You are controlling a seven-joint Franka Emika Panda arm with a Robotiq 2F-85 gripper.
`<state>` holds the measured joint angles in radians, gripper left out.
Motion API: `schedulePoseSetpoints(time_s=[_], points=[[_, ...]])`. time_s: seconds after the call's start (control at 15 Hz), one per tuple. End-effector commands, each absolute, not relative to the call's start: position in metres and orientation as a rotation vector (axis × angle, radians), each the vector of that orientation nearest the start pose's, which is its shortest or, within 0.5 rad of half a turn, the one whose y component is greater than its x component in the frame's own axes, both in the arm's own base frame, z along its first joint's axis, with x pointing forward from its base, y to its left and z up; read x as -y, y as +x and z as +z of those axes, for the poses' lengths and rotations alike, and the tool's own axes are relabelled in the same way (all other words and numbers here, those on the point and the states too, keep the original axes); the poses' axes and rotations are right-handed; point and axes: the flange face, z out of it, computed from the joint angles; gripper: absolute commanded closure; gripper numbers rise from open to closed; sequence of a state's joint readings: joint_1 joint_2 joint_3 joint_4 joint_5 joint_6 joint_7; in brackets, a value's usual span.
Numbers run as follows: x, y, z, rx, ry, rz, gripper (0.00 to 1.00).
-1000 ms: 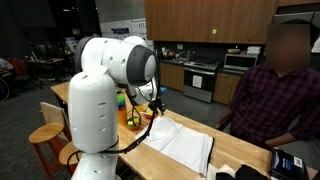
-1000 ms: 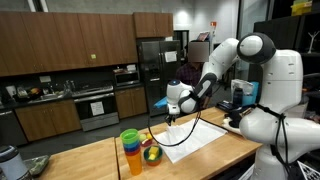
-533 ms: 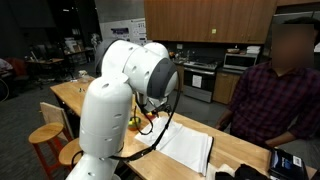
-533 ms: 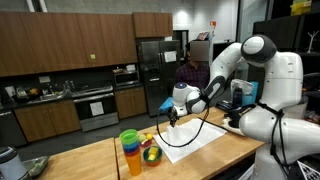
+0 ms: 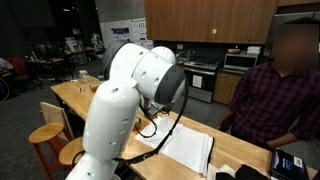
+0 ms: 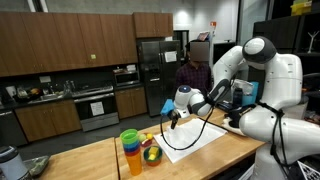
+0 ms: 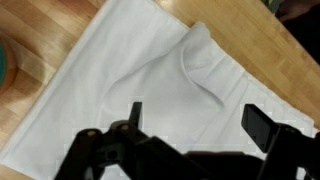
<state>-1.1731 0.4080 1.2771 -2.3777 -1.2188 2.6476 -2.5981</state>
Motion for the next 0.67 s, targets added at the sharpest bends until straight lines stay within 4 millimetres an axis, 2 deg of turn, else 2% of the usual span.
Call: schedulePoseSetpoints(time_s=[0.0, 0.13, 0.33, 0.53, 0.6], points=[[-0.073, 0.489, 0.277, -2.504, -0.917, -0.183, 0.00], [-0.071, 0.474, 0.256, -2.425, -1.019, -0.148, 0.00], [-0.061, 0.453, 0.239, -2.323, -1.144, -0.022, 0.00], [-0.048, 0.431, 0.227, -2.219, -1.243, 0.162, 0.00], [-0.041, 0.429, 0.229, -2.200, -1.256, 0.182, 0.00]])
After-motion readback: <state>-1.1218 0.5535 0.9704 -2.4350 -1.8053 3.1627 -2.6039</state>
